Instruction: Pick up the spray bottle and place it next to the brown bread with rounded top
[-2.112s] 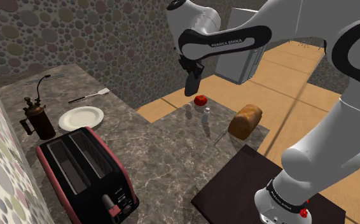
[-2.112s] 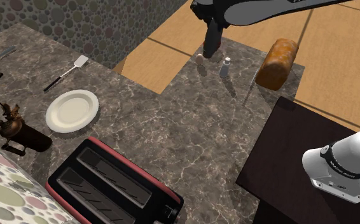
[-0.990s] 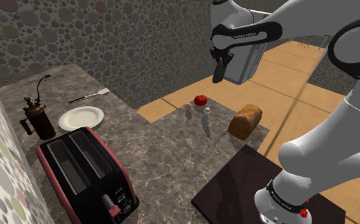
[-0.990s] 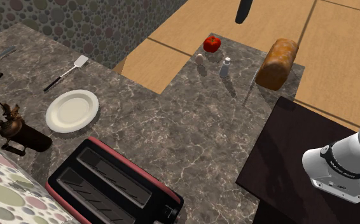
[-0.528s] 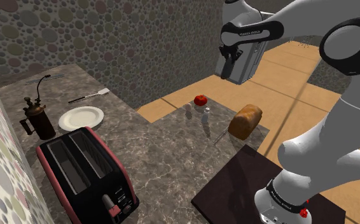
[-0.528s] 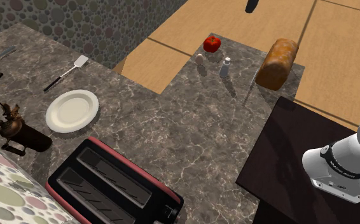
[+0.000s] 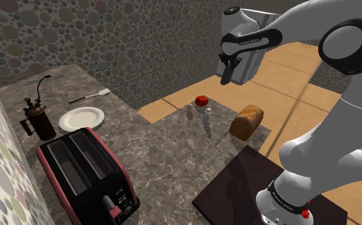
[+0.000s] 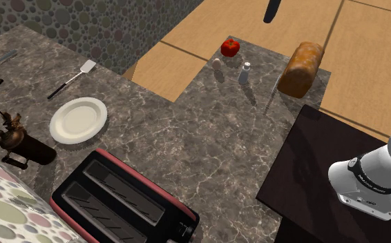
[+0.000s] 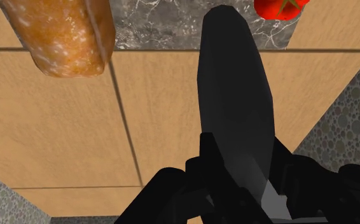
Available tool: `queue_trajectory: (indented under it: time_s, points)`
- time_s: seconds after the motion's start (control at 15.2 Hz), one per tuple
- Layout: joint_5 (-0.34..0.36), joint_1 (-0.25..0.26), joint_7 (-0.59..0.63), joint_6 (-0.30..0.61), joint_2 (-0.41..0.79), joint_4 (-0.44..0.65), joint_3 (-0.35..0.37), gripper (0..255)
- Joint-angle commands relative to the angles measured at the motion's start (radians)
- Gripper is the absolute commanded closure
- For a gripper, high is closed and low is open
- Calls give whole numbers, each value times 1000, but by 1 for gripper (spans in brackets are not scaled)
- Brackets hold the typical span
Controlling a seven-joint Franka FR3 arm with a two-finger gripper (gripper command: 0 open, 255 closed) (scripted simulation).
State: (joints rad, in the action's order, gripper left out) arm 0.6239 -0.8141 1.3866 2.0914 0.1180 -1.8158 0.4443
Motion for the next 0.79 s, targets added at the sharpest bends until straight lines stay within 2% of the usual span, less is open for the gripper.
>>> queue_trajectory:
  time_s: [0.0, 0.73]
  points:
    - [9, 0, 13, 18, 5, -16, -2, 255]
    - [82, 3, 104, 119, 53, -99, -14, 255]
